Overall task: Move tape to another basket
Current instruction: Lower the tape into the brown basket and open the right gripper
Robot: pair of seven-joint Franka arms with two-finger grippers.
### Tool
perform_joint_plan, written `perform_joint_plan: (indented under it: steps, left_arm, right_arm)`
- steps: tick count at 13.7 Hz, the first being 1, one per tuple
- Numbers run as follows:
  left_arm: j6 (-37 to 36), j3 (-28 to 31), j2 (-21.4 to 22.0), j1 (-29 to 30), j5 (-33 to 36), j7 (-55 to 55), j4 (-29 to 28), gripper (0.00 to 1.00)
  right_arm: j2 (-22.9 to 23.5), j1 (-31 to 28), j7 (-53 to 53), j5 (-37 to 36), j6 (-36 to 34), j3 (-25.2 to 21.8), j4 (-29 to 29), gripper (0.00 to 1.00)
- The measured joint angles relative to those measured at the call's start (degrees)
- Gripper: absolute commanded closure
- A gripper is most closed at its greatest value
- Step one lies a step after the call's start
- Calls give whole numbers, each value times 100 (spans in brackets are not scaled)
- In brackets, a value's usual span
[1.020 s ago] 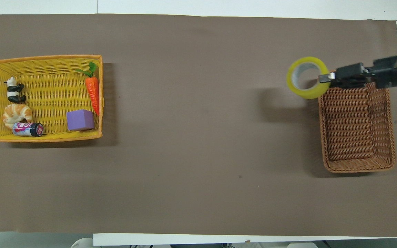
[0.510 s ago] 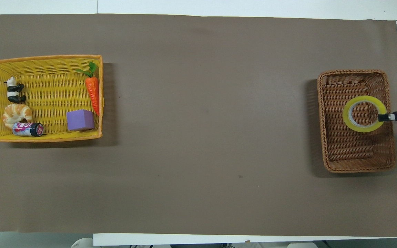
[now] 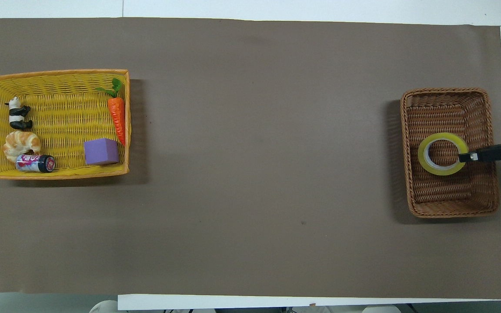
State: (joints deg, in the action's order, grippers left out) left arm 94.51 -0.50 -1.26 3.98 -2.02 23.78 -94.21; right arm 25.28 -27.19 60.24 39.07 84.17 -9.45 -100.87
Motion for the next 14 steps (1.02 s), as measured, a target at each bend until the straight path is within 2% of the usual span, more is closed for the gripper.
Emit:
perform_joint_plan:
  steps: [1,2,6,8,10,14]
  left_arm:
    - [-15,-54,8,-55,84,-5,26,0]
    - [-60,-83,22,-89,146,-55,33,0]
    - [-478,-86,46,-94,402,-1140,72,0]
    - [-578,-85,47,-94,405,-1472,114,0]
    - [-625,-85,47,-93,405,-1739,134,0]
    - [-672,-113,47,-93,400,-1876,153,0]
  right_arm:
    - [-8,0,111,-34,26,1,-10,46]
    - [-23,8,176,-82,46,6,-10,0]
    - [-88,48,202,-373,506,21,-15,0]
    - [-174,169,121,-792,895,25,-13,0]
    - [-414,397,-152,-1499,1526,34,6,0]
    - [-1249,1044,-542,-2468,1940,50,135,0]
